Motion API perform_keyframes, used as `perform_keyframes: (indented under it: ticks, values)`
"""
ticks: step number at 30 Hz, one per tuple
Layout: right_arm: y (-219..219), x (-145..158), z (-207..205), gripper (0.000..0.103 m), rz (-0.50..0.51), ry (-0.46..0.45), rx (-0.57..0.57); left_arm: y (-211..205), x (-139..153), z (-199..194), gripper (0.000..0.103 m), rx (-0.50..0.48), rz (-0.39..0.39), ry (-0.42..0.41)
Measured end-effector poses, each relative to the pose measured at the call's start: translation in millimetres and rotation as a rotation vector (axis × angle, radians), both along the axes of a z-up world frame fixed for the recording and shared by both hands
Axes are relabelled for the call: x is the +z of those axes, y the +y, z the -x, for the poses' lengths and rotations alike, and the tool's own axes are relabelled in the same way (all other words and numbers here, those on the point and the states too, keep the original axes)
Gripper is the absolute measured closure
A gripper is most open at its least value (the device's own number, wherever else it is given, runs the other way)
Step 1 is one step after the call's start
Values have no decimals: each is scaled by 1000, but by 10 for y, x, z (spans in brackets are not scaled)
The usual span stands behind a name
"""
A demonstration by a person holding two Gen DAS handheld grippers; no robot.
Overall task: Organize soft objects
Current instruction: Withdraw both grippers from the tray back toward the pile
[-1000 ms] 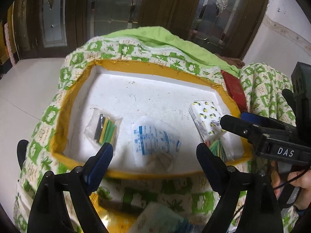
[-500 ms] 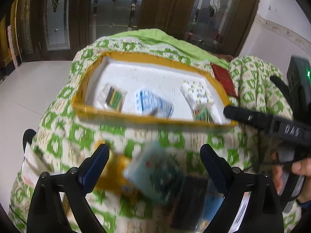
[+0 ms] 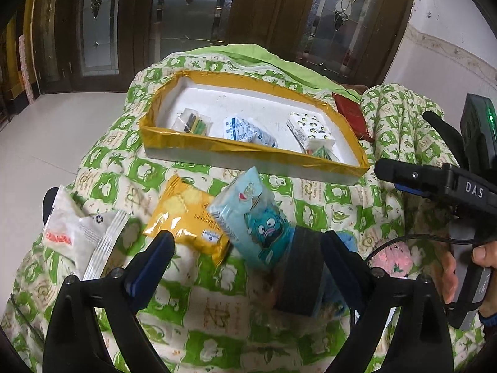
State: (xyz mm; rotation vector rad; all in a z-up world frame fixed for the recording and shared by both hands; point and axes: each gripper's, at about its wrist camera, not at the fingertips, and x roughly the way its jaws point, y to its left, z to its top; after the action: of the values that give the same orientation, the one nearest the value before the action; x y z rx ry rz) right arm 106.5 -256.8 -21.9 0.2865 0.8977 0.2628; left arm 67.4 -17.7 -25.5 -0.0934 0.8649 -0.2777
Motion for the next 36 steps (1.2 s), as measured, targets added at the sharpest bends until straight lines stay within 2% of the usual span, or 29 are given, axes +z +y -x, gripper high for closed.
perform_keyframes:
  ticks: [10, 15, 20, 32, 33, 35, 36]
  values:
    - [110, 1, 246, 1, 51, -19, 42, -4, -8, 133, 9, -7, -3, 6]
    - [70, 10, 329, 1, 34, -21, 40, -66, -7, 183, 9, -28, -26, 2]
    - [3, -10, 302, 1, 9, -1, 23, -91, -21, 204, 9, -38, -41, 4]
    - [40, -49, 286, 1, 30, 35, 57, -245, -119, 199, 9, -78, -85, 23]
    - [63, -62, 282, 5, 33, 42, 66, -253, -125, 200, 9, -83, -83, 26]
    - [100, -96, 272, 20, 26, 64, 91, -283, -145, 207, 9, -98, -79, 32]
    - [117, -134, 256, 31, 12, 86, 105, -302, -154, 208, 9, -106, -79, 35]
